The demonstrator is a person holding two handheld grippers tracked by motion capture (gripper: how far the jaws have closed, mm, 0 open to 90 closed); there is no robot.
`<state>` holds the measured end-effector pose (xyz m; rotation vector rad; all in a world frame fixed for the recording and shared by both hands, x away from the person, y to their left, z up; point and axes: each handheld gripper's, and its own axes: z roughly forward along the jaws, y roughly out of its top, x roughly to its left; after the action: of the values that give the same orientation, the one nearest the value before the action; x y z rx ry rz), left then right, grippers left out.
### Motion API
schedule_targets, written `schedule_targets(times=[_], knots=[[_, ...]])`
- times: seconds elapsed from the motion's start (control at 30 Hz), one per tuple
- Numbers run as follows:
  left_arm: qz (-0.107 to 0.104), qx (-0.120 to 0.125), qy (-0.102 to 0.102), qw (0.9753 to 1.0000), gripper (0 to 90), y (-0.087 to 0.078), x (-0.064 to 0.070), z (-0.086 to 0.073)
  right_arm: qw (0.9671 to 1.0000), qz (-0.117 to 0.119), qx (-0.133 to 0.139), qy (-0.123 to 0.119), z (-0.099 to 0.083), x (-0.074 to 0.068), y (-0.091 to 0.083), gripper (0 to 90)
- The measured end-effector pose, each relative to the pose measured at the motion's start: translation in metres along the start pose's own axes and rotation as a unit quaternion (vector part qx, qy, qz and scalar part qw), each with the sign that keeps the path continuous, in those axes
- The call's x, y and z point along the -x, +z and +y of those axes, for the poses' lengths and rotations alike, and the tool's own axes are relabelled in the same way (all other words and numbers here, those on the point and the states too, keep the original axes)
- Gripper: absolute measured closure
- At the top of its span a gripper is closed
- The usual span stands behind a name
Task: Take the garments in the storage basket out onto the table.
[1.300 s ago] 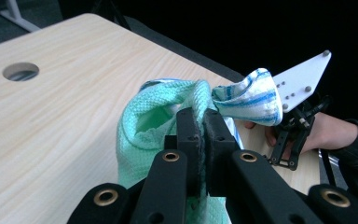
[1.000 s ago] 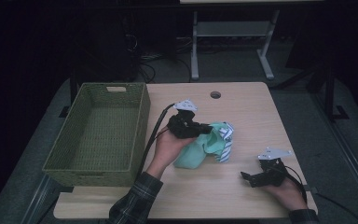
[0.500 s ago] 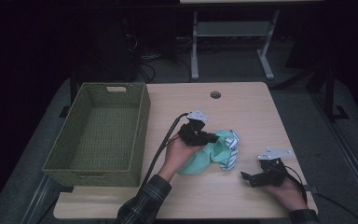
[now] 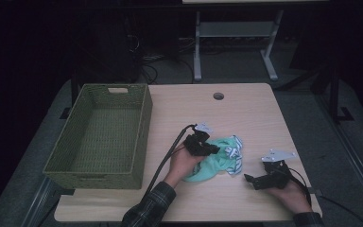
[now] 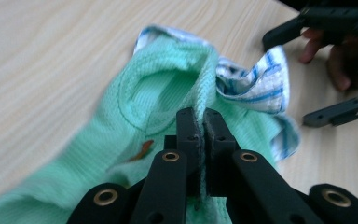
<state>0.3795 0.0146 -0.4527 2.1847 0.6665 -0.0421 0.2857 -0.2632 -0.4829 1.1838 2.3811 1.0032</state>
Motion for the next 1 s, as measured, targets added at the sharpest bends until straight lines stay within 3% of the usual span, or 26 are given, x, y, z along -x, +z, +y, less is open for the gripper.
schedule_targets(times=[0.2,0.3,0.33,0.47,0.6,0.8,1.0], knots=[[0.006,-0.016,0.006,0.9998,85.5,0.008,-0.001,-0.006,1.0000,0.000,0.000,0.000,0.000,0.000,0.000,2.0],[0.005,-0.018,0.009,0.9998,80.3,0.008,0.000,-0.006,1.0000,0.000,0.000,0.000,0.000,0.000,0.000,2.0],[0.006,-0.015,0.015,0.9998,73.0,0.004,0.002,-0.004,1.0000,0.000,0.000,0.000,0.000,0.000,0.000,2.1],[0.009,-0.013,0.030,0.9994,61.4,-0.011,0.006,0.000,1.0000,0.000,0.000,0.000,0.000,0.000,0.000,2.0],[0.012,0.000,0.030,0.9995,57.7,-0.023,0.008,0.003,1.0000,-0.001,0.001,-0.002,0.000,0.000,0.000,2.0],[0.020,0.007,0.029,0.9993,67.6,-0.049,0.007,0.000,1.0000,0.000,0.000,0.000,0.000,0.000,0.000,2.0],[0.030,0.017,0.019,0.9992,87.8,-0.079,0.005,-0.027,1.0000,0.000,0.000,0.000,0.000,0.000,0.000,2.0]])
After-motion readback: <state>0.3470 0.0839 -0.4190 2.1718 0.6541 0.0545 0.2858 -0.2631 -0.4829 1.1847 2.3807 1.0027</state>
